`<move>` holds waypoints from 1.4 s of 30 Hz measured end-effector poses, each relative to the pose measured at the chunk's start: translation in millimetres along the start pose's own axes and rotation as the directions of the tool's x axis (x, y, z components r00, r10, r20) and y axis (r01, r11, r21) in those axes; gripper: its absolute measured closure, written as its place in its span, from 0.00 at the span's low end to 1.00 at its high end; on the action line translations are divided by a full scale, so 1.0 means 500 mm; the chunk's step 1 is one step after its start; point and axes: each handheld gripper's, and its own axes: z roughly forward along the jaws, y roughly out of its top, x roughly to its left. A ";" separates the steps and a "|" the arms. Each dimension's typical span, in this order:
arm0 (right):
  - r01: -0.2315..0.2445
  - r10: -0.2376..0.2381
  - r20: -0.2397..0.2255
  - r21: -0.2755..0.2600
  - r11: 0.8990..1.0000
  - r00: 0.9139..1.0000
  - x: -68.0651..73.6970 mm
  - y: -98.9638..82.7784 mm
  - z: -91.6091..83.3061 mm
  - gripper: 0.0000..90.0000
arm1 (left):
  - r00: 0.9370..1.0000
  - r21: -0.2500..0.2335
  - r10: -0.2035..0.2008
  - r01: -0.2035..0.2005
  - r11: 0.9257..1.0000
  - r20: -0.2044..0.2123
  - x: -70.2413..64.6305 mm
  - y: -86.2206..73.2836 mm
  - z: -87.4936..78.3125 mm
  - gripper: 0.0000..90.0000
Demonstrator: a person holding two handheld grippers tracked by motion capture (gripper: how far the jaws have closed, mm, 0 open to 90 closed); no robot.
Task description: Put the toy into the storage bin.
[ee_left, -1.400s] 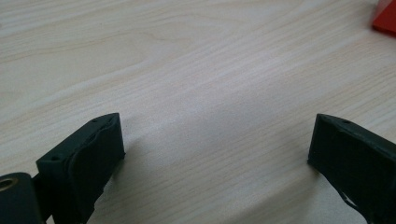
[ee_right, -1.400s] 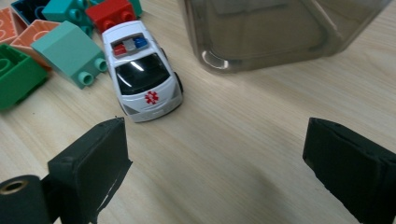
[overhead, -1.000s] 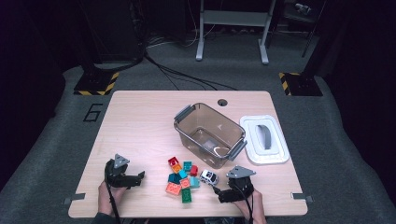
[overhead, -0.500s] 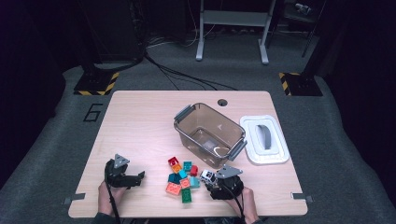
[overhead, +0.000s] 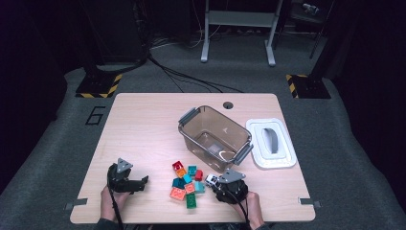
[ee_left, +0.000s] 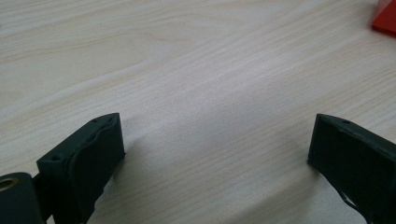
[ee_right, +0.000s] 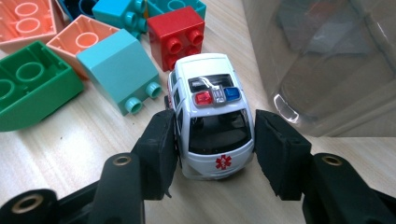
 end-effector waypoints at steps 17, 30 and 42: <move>0.007 -0.007 0.010 -0.003 1.000 1.000 0.004 0.016 0.011 0.43 | 1.000 0.000 0.000 0.000 1.000 0.000 0.000 0.000 0.000 0.04; 0.011 -0.010 -0.017 0.026 1.000 1.000 0.002 0.011 0.025 0.54 | 1.000 -0.003 0.002 -0.002 1.000 0.000 0.000 0.000 0.000 0.04; 0.003 -0.003 0.010 -0.024 1.000 1.000 0.001 0.007 -0.011 0.55 | 1.000 -0.003 0.001 -0.001 1.000 0.000 0.000 0.000 0.000 0.04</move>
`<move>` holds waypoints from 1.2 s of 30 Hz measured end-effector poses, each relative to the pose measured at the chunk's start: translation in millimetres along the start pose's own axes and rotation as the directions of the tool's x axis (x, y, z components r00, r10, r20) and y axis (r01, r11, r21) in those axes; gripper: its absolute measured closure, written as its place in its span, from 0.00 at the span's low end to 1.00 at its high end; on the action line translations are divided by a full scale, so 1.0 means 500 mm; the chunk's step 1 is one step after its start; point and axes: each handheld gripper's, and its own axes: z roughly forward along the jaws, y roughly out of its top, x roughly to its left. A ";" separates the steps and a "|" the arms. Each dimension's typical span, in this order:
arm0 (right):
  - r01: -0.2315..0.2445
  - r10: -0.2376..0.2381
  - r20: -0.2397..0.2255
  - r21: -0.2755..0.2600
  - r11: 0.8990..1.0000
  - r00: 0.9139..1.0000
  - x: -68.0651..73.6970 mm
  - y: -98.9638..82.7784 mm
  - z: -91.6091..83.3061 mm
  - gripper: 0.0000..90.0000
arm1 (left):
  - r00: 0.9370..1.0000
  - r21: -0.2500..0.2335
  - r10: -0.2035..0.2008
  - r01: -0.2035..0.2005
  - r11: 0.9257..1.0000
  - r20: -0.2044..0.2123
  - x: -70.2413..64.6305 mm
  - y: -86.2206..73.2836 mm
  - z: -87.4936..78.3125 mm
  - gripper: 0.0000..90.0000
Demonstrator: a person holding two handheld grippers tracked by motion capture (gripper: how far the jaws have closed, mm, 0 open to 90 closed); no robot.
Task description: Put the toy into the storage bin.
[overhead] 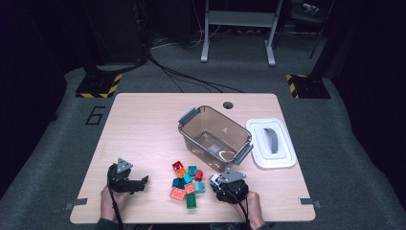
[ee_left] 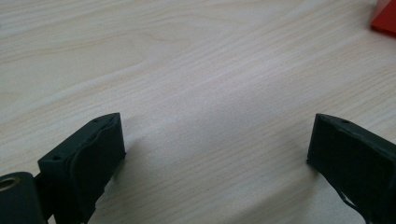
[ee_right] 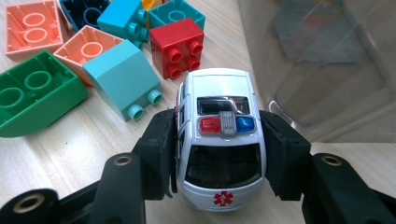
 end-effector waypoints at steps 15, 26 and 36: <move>-0.032 0.031 0.050 0.011 0.999 0.998 -0.038 -0.041 -0.046 0.55 | 1.000 0.004 -0.001 0.001 1.000 0.002 0.000 0.000 0.000 0.04; -0.112 0.109 0.123 0.017 0.994 0.986 -0.102 -0.081 -0.076 0.55 | 1.000 0.003 -0.002 0.002 1.000 0.002 0.000 0.000 0.000 0.04; -0.178 0.177 0.199 -0.011 0.984 0.964 -0.172 -0.089 -0.104 0.55 | 1.000 0.002 -0.002 0.002 1.000 0.002 0.000 0.000 0.000 0.04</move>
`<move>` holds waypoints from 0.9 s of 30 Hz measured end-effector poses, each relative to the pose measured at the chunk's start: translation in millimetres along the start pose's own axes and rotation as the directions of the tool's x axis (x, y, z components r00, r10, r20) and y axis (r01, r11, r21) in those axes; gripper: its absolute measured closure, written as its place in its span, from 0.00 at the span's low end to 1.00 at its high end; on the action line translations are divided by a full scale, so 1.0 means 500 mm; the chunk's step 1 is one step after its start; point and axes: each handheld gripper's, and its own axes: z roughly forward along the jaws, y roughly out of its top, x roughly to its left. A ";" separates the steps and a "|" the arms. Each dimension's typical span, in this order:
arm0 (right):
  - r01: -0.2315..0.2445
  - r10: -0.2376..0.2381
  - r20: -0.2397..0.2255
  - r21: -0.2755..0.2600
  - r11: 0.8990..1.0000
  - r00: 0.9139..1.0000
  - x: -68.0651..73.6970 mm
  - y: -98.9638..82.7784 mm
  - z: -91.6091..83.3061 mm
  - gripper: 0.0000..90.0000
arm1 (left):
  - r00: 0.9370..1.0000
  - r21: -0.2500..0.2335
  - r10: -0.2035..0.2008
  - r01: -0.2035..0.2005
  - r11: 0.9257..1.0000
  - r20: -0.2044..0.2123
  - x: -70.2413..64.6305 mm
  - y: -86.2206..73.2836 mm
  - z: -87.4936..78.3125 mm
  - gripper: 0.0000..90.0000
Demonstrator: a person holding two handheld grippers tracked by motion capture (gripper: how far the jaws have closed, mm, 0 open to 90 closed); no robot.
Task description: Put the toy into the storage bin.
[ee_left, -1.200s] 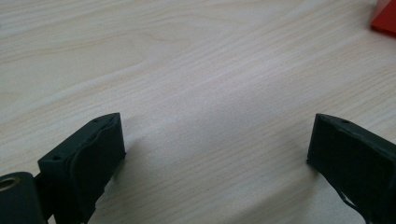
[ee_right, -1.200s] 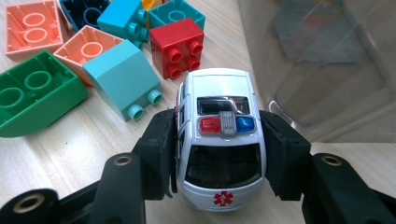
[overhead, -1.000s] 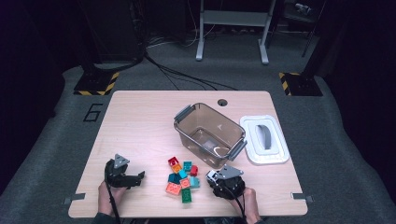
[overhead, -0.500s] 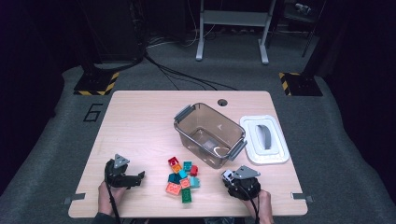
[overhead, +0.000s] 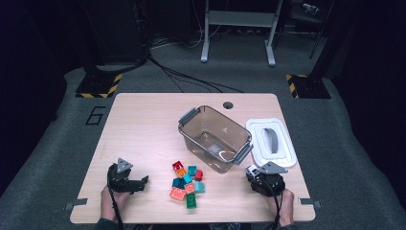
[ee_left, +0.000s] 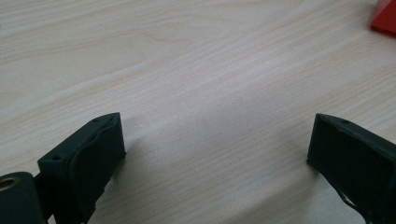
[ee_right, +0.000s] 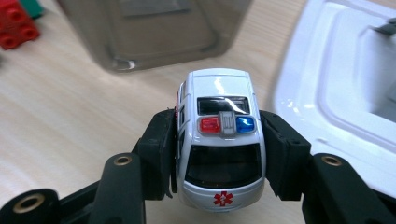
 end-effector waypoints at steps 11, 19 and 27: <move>-0.053 0.054 0.052 -0.008 0.999 0.997 -0.063 0.015 0.006 0.55 | 1.000 0.001 0.000 0.000 1.000 0.000 0.000 0.000 0.000 0.04; -0.061 0.062 0.080 -0.017 0.998 0.995 -0.091 0.050 0.010 0.55 | 1.000 0.001 0.000 0.000 1.000 0.000 0.000 0.000 0.000 0.04; -0.074 0.075 0.086 -0.024 0.997 0.993 -0.108 0.077 0.011 0.55 | 1.000 0.001 0.001 -0.001 1.000 0.000 0.000 0.000 0.000 0.04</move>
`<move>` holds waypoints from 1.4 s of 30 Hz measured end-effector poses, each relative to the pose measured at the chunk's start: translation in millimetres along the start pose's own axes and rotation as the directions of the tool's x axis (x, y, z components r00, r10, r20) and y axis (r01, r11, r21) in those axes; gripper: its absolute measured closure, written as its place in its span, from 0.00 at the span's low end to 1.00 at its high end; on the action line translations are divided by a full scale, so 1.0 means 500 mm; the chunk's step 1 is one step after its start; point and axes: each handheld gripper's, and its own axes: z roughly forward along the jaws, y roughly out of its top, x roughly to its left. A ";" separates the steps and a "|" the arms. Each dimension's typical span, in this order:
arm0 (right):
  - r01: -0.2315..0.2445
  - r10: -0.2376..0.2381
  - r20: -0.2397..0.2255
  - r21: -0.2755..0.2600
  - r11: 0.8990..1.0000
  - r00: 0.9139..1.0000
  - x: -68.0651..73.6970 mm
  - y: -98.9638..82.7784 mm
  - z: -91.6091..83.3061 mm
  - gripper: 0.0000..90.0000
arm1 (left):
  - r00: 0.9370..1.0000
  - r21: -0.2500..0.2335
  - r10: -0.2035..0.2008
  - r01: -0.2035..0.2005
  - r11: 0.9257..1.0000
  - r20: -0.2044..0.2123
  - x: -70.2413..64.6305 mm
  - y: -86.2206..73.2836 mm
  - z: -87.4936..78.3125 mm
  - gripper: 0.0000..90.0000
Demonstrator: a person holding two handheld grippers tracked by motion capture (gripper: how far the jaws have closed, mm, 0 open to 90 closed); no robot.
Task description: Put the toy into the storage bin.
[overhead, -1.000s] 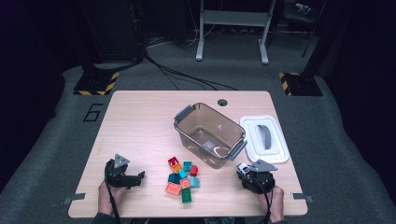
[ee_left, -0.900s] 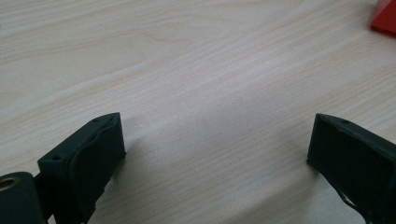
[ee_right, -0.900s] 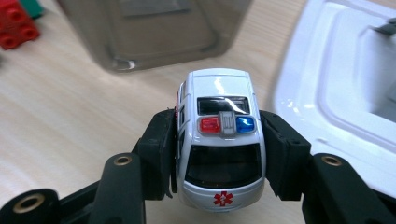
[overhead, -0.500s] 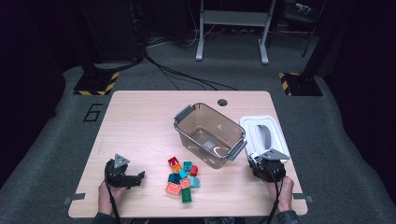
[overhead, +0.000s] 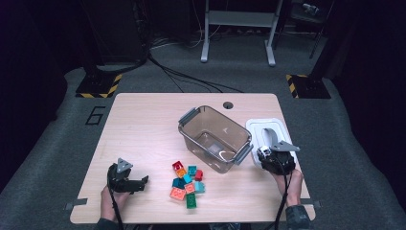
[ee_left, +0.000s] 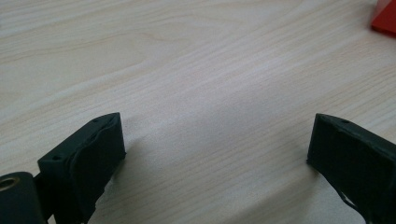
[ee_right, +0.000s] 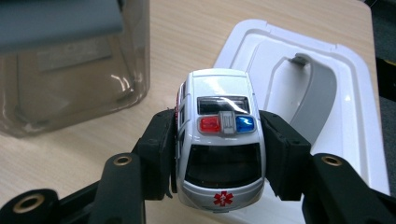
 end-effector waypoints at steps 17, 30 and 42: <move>-0.003 0.003 0.017 -0.036 0.999 1.000 -0.027 0.087 -0.009 0.55 | 1.000 0.000 -0.001 0.001 1.000 0.001 0.000 0.000 0.000 0.04; 0.020 -0.020 -0.006 -0.072 0.997 1.000 -0.023 0.154 -0.013 0.55 | 1.000 -0.004 -0.002 0.002 1.000 0.000 0.000 0.000 0.001 0.04; 0.089 -0.097 -0.085 -0.089 0.992 0.992 0.024 0.209 -0.006 0.55 | 1.000 -0.003 -0.002 0.002 1.000 0.000 0.000 0.000 0.001 0.04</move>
